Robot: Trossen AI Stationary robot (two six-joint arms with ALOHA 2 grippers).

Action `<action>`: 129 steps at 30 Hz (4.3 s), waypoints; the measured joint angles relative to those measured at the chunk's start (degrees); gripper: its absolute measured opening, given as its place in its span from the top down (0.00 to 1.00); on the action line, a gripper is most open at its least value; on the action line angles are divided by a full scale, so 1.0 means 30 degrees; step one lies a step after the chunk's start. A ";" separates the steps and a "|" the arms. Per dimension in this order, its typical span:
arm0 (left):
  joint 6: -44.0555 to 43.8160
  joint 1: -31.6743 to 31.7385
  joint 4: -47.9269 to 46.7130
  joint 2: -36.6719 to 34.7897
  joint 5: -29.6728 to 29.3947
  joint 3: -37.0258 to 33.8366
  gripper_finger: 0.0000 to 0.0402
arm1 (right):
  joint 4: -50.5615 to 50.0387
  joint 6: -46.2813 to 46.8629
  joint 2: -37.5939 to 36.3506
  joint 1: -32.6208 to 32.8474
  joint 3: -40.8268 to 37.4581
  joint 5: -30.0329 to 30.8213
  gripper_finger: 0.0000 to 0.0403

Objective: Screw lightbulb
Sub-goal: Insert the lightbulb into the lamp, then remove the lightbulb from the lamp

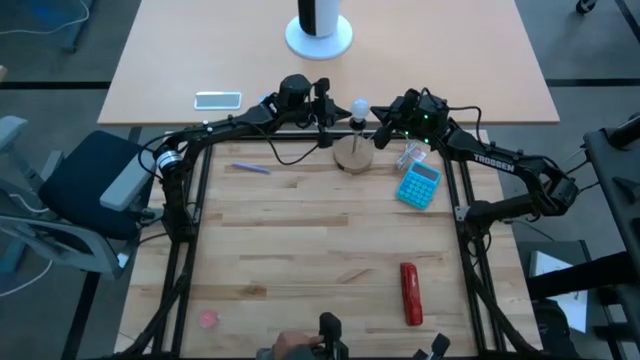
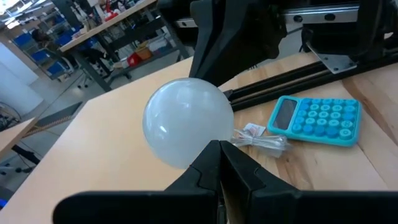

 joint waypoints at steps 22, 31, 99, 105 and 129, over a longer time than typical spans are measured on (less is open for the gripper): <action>-0.0247 -0.0005 -0.1169 -0.0239 -0.0394 0.0000 1.00 | -0.1507 0.0503 -0.0477 0.0194 0.0000 0.0425 1.00; 0.0956 0.0679 -0.0197 -0.0604 -0.1822 0.0002 1.00 | -0.1591 -0.0634 -0.0838 0.0428 0.0000 -0.0866 1.00; 0.0960 0.0561 0.1710 0.0386 -0.0671 0.0000 1.00 | -0.1179 -0.0700 -0.0765 0.1258 -0.0007 -0.0508 1.00; 0.1103 0.0571 0.1683 0.0393 0.0871 0.0000 1.00 | -0.1179 -0.0719 -0.0765 0.1252 -0.0007 -0.0492 1.00; 0.1360 0.0651 0.0939 -0.0278 -0.1496 0.0007 1.00 | -0.3726 -0.1484 -0.1872 0.1017 0.0015 -0.0327 1.00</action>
